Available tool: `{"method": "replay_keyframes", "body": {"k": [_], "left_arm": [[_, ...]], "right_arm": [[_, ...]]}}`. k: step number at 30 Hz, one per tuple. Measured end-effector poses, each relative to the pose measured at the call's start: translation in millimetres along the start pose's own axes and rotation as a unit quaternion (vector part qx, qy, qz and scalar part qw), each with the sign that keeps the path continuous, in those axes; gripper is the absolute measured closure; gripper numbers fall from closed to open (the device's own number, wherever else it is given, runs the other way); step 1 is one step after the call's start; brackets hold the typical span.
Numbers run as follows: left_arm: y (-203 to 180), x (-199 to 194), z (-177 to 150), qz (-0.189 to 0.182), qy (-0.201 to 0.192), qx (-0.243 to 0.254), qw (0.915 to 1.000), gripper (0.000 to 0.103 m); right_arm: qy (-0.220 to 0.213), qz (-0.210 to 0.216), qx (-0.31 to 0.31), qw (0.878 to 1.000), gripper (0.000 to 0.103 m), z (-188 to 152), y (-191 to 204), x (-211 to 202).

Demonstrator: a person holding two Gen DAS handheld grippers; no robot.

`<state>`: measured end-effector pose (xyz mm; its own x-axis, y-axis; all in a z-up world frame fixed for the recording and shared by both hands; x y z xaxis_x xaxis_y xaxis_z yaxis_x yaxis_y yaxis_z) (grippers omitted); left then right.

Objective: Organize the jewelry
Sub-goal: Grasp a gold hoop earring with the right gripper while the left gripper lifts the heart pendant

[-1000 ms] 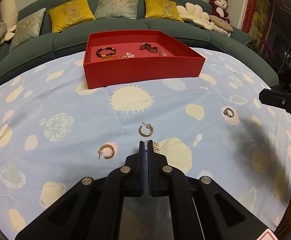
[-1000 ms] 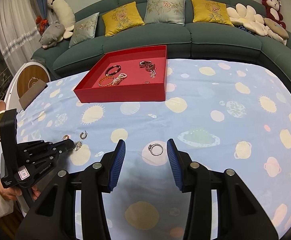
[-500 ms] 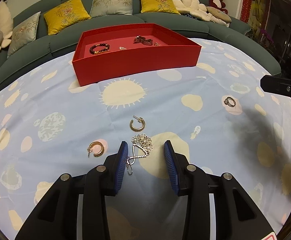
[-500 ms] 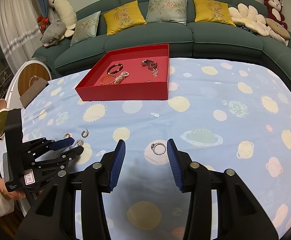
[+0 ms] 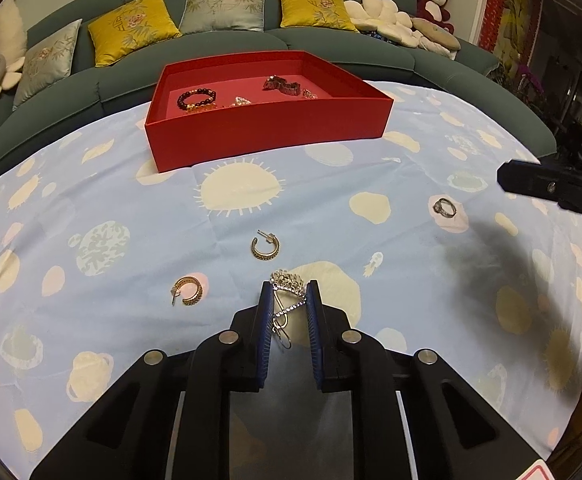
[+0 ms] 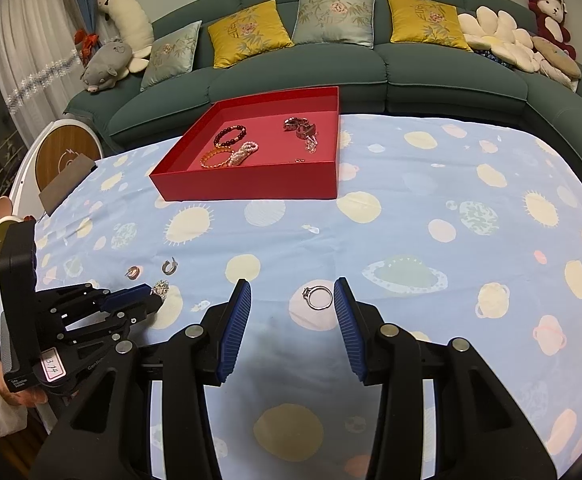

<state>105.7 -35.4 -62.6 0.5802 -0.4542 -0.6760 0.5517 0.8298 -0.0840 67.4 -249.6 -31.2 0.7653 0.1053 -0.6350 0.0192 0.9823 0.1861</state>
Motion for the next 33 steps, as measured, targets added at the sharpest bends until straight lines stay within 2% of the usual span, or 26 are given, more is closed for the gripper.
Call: {"method": "replay_keyframes", "body": {"k": [12,24,33], "left_arm": [[33.1,-57.3,25.2,0.009,-0.040,-0.063,0.9972,0.090],[66.4,-72.4,11.6,0.036,-0.039,-0.080,0.9953,0.089],[83.3,-81.3,0.7,0.047,-0.038,-0.084,0.9946,0.089]], "right_arm": [[0.034,-0.003,-0.007,0.999,0.061,-11.1,8.6,27.1],[0.048,0.055,-0.065,0.995,0.061,-11.4,82.2,53.4],[0.061,0.067,-0.096,0.991,0.062,-8.9,122.5,91.1]]}}
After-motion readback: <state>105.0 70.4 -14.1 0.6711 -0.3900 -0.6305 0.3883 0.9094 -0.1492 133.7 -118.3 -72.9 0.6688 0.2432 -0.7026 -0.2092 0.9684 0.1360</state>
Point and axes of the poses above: each gripper's, at about its wrist camera, not at the fingertips, and x roughly the way its jaws point, y to its left, z to its top, the point moved 2 cm from there along x, roughly the way its jaws point, and after that the axes turned 8 degrees about -y, right-handed, at the moved point
